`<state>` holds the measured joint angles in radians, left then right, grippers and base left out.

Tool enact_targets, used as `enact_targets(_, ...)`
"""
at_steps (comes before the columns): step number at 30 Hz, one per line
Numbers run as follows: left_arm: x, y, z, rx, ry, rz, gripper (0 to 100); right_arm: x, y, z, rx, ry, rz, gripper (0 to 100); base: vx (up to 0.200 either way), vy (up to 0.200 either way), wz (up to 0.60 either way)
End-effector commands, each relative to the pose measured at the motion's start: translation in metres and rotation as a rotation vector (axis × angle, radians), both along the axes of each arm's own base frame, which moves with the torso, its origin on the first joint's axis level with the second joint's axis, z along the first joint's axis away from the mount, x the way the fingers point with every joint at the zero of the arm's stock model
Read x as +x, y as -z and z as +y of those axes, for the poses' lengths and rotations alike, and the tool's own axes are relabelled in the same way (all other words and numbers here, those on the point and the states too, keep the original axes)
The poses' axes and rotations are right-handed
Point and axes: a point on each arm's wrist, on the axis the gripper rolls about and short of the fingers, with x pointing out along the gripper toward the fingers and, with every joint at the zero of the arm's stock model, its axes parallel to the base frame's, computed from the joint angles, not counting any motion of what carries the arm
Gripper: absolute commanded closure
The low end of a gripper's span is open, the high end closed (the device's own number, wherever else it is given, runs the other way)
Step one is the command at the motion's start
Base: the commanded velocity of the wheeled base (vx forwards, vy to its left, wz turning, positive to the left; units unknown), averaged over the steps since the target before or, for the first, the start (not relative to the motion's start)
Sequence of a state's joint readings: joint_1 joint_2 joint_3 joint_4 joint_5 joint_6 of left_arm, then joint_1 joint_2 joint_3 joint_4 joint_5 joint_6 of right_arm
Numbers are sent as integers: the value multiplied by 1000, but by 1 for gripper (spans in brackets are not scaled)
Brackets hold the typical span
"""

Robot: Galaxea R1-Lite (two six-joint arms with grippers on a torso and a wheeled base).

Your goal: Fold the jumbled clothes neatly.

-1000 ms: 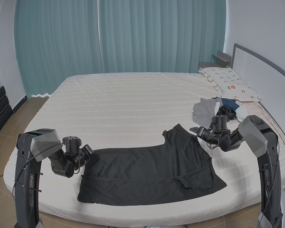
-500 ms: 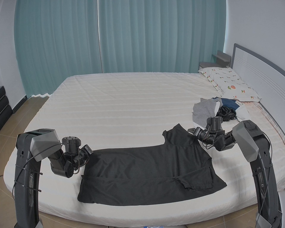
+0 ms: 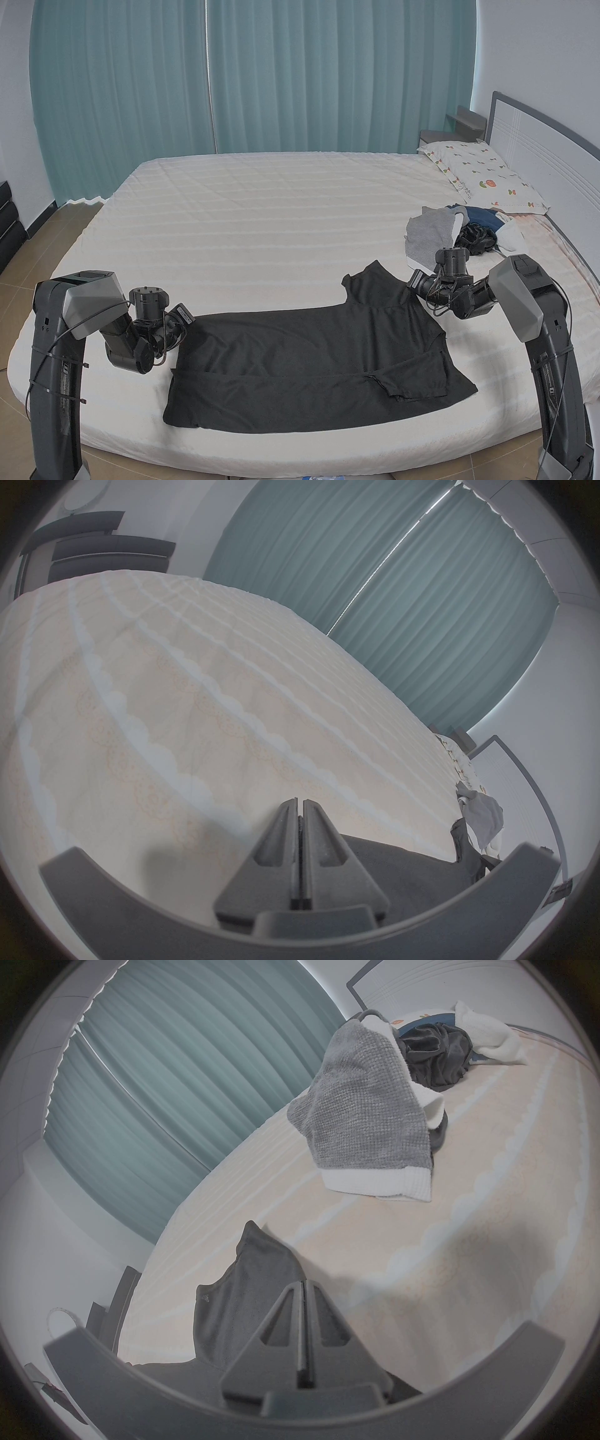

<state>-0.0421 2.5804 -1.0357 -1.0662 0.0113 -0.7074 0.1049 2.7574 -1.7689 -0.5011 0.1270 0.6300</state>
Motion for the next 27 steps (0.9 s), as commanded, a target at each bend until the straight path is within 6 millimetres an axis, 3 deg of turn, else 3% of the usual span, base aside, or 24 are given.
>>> enact_targets(1,1,-5,0,0,-1,-28,100,-1,-10,-6,1,17,-15,100,0,0,0)
enact_targets(15,-3,-22,13,-2,-22,-98,100,-27,-33,-18,14,26,-65,100,0,0,0)
enact_targets(21,-8,-26,13,-2,-17,-106,100,-30,-45,-20,49,30,-111,100,0,0,0)
enact_targets(27,-15,-36,15,-1,-7,-109,100,-48,-56,-26,86,3,-76,100,0,0,0)
